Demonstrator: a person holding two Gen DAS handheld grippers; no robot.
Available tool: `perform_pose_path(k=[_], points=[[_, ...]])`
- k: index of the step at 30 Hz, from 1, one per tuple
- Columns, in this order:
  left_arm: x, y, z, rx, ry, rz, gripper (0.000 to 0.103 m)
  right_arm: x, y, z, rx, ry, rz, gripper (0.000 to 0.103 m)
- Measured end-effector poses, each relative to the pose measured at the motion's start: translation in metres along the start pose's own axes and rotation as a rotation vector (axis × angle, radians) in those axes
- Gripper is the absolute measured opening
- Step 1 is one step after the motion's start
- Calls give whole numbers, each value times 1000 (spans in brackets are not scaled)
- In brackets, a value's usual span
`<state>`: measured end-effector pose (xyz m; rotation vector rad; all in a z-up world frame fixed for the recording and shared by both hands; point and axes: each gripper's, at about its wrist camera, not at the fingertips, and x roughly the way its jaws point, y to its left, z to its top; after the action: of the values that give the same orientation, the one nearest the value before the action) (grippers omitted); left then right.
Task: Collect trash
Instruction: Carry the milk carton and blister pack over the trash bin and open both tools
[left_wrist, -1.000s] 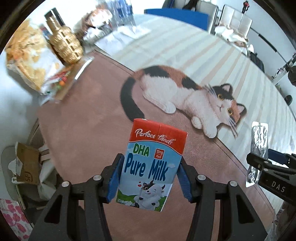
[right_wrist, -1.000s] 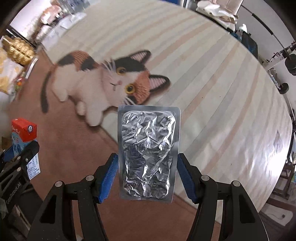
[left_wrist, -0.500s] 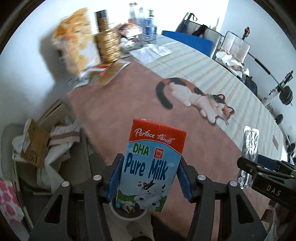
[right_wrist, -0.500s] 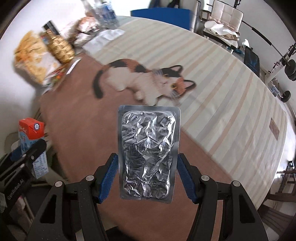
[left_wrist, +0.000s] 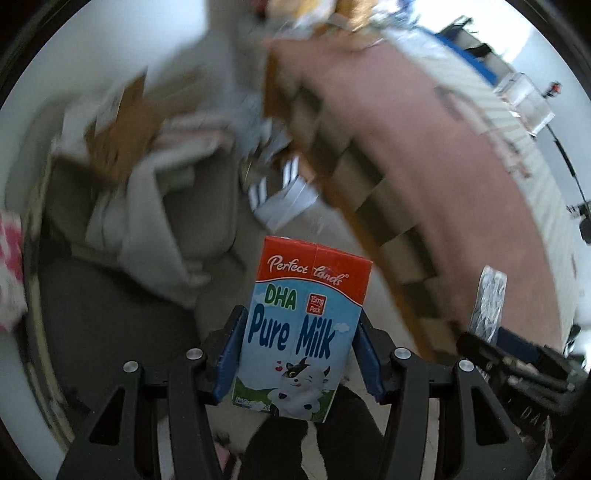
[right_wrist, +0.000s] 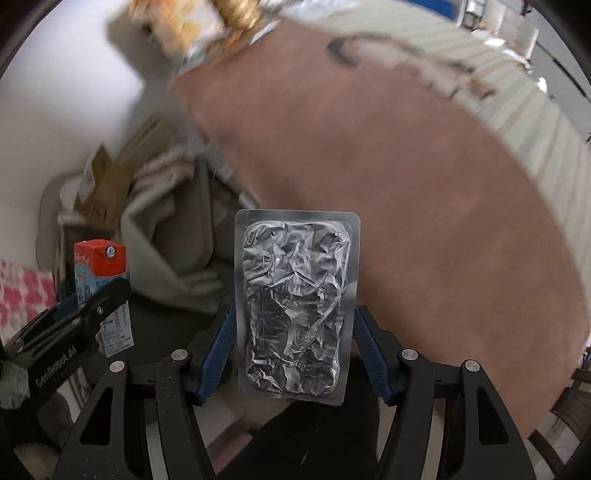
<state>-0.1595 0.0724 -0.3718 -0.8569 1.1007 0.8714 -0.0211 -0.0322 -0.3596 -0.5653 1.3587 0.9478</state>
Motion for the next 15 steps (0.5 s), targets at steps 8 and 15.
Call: perform_pose_path(k=[8,15], points=[[167,69,-33,-177,228,-105,52,161,17,-50,-37,155,1,66],[301,87,-49,-228,349,-197,66,311,-3,-63,-28,214,-13,67]])
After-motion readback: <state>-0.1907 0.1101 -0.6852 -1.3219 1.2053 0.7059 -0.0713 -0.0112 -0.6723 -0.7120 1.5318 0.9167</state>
